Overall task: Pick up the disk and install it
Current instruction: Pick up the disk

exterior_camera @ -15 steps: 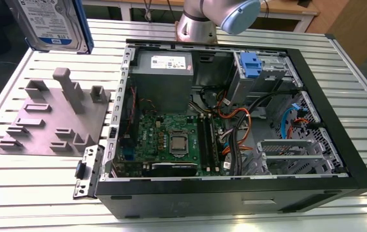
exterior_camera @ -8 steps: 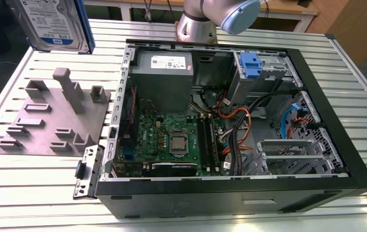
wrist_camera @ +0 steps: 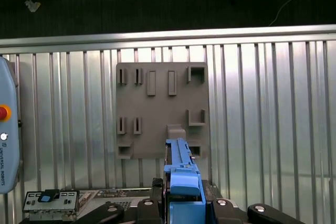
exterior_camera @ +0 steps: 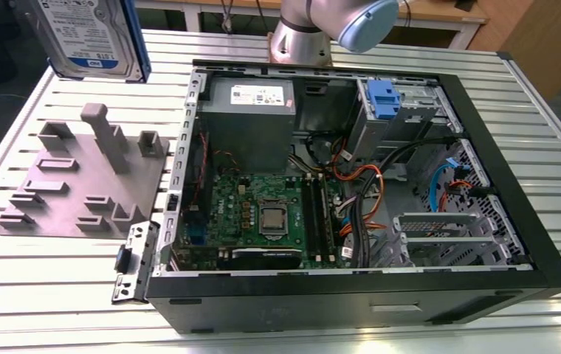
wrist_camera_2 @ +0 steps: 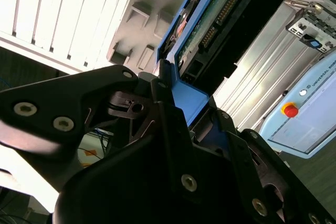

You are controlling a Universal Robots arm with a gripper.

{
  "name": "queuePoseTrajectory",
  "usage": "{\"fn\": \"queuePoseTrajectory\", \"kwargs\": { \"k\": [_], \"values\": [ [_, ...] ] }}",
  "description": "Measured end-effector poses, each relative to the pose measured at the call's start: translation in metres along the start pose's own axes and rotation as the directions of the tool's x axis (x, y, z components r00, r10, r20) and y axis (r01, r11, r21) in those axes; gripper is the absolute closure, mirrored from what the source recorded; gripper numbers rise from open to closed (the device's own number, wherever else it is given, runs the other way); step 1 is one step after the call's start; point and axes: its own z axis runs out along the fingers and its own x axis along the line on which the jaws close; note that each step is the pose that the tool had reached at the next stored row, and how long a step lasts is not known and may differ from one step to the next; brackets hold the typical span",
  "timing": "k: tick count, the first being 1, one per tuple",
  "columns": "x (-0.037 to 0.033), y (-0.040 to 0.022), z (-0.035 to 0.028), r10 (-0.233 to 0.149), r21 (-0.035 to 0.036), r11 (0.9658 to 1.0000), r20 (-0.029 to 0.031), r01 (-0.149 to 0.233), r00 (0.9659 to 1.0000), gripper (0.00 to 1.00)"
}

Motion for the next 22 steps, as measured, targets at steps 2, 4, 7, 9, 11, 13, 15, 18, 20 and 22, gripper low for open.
{"fn": "queuePoseTrajectory", "kwargs": {
  "k": [2, 4, 7, 9, 11, 13, 15, 18, 20, 22],
  "values": [
    [0.0, -0.0005, 0.0, 0.0, 0.0, 1.0, 0.0, 0.0, 1.0, 0.64],
    [0.0, -0.001, 0.0, 0.0, 0.0, 1.0, 0.0, 0.0, 1.0, 0.64],
    [-0.0001, -0.0021, 0.0, 0.0, -0.0001, 1.0, 0.0, 0.0, 1.0, 0.64],
    [-0.0001, -0.0026, 0.0, 0.0, -0.0001, 1.0, 0.0, 0.0, 1.0, 0.64],
    [-0.0002, -0.0031, 0.0, 0.0, -0.0001, 1.0, 0.0, 0.0, 1.0, 0.64],
    [-0.0002, -0.0035, 0.0, 0.0, 0.0, 1.0, 0.0, 0.0, 1.0, 0.64],
    [-0.0002, -0.0039, 0.0, 0.0, -0.0001, 1.0, 0.0, 0.0, 1.0, 0.64],
    [-0.0003, -0.0044, 0.0, 0.0, -0.0001, 1.0, -0.0001, 0.0, 1.0, 0.64],
    [-0.0003, -0.0049, 0.0, 0.0, -0.0001, 1.0, 0.0, 0.0, 1.0, 0.64],
    [-0.0003, -0.0052, 0.0, 0.0, -0.0001, 1.0, -0.0001, 0.0, 1.0, 0.64]
  ]
}}
